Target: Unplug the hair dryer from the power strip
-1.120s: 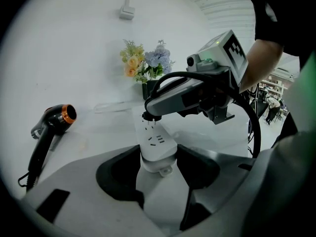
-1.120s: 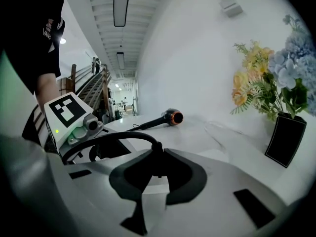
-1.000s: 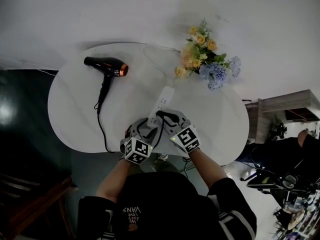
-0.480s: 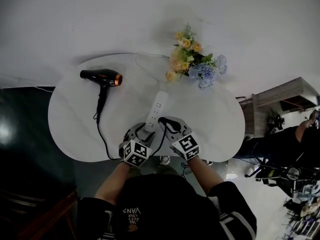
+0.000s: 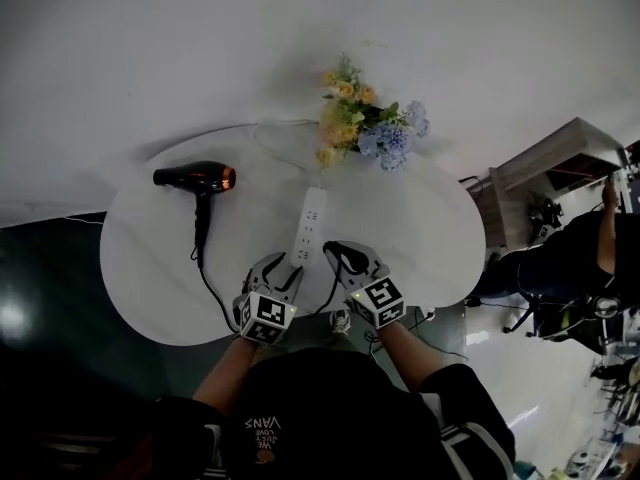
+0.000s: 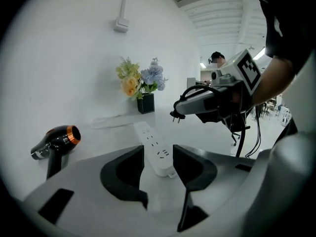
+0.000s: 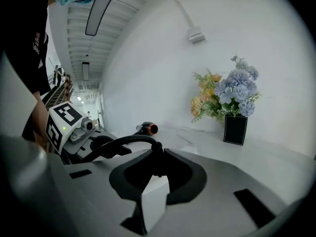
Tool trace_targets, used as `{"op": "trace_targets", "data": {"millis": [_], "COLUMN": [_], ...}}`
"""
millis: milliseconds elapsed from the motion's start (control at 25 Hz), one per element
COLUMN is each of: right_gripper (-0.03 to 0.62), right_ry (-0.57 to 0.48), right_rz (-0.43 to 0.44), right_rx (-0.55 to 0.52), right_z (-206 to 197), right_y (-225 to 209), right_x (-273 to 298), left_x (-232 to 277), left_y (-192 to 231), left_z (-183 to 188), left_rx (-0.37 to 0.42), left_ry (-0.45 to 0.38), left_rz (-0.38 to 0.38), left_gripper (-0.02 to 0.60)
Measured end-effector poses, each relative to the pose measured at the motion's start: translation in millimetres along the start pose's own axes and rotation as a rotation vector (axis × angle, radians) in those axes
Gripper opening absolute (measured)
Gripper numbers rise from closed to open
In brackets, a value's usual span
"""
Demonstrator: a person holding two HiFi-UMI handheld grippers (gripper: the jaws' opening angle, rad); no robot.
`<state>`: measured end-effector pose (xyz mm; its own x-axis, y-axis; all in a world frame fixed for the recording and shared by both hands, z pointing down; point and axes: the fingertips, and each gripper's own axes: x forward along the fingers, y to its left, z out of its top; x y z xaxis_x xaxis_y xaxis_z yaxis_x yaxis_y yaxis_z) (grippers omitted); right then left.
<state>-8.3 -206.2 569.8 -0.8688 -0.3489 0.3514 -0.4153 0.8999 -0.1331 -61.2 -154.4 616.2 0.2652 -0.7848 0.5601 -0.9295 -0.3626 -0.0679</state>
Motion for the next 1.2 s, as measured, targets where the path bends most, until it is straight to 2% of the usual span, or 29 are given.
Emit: {"op": "trace_targets", "data": {"millis": [200, 360, 520, 960, 1200], "right_gripper": [0.072, 0.072, 0.072, 0.072, 0.072], "right_ry": [-0.034, -0.068, -0.087, -0.137, -0.147], "right_rz": [-0.089, -0.171, -0.24, -0.401, -0.457], "right_rx": [0.041, 0.069, 0.087, 0.142, 0.155], "right_z": [7.6, 11.8, 8.6, 11.9, 14.2], "right_y": [7.8, 14.4, 24.1, 64.5, 77.5], "right_x": [-13.9, -26.6, -38.9, -73.4, -95.2], "left_x": [-25.2, -44.9, -62.2, -110.4, -127.4], "left_y": [10.8, 16.3, 21.3, 34.1, 33.5], "left_z": [12.3, 14.9, 12.4, 26.6, 35.4], "left_rx": [0.027, 0.052, 0.079, 0.09, 0.075], "left_ry": [-0.066, -0.114, -0.137, -0.247, -0.29], "left_rz": [-0.013, -0.029, -0.053, -0.102, -0.127], "left_gripper": [0.156, 0.081, 0.039, 0.018, 0.018]}}
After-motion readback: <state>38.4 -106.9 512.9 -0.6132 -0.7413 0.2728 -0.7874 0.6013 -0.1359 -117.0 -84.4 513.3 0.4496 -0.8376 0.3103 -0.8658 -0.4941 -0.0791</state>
